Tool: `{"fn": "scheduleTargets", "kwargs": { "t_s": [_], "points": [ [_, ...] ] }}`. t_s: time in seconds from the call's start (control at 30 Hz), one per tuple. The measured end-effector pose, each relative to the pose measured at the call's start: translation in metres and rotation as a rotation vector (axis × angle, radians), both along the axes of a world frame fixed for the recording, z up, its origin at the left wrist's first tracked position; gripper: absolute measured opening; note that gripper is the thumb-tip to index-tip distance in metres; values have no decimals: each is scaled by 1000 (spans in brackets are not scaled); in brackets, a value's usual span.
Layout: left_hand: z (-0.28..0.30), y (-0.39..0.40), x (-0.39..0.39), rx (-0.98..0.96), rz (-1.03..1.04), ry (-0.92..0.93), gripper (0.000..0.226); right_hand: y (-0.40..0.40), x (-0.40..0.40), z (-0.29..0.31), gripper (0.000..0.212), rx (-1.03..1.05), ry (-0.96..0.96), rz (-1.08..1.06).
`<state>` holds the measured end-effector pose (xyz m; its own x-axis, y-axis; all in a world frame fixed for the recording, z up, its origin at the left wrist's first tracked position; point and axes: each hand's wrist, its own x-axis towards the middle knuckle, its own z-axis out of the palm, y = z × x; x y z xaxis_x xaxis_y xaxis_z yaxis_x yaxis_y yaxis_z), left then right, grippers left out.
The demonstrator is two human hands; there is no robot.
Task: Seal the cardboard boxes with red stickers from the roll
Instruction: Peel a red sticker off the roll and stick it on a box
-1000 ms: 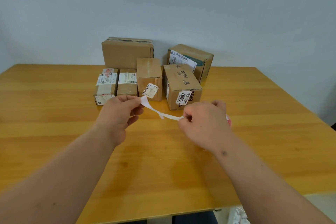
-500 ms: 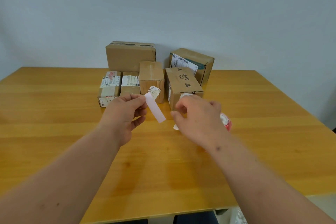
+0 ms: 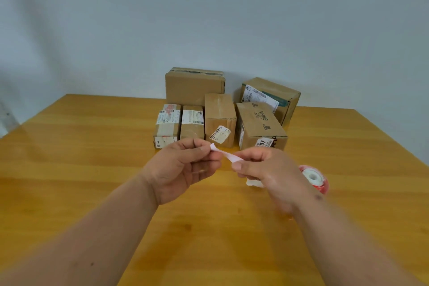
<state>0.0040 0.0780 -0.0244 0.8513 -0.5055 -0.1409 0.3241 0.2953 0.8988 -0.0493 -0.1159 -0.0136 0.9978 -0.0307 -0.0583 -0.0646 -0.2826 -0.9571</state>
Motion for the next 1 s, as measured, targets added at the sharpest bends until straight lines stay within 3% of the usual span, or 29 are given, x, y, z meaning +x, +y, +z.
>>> {"fn": "scheduleTargets", "kwargs": {
  "t_s": [0.27,0.47,0.6,0.8,0.9,1.0],
  "points": [
    [-3,21,14,-41,-50,15,14,8,12,1,42,233,130,190],
    [-11,34,26,-83,39,83,6,24,26,0,19,323,108,42],
    [-15,48,37,-77,69,80,3,25,38,0,31,393,164,-32],
    [-16,54,45,-31,16,39,8,48,54,-7,41,343,499,43],
    [-17,57,50,5,-23,28,6,53,61,-10,21,495,514,65],
    [-19,62,55,64,-59,8,6,53,70,-14,3,496,436,39]
  ]
}}
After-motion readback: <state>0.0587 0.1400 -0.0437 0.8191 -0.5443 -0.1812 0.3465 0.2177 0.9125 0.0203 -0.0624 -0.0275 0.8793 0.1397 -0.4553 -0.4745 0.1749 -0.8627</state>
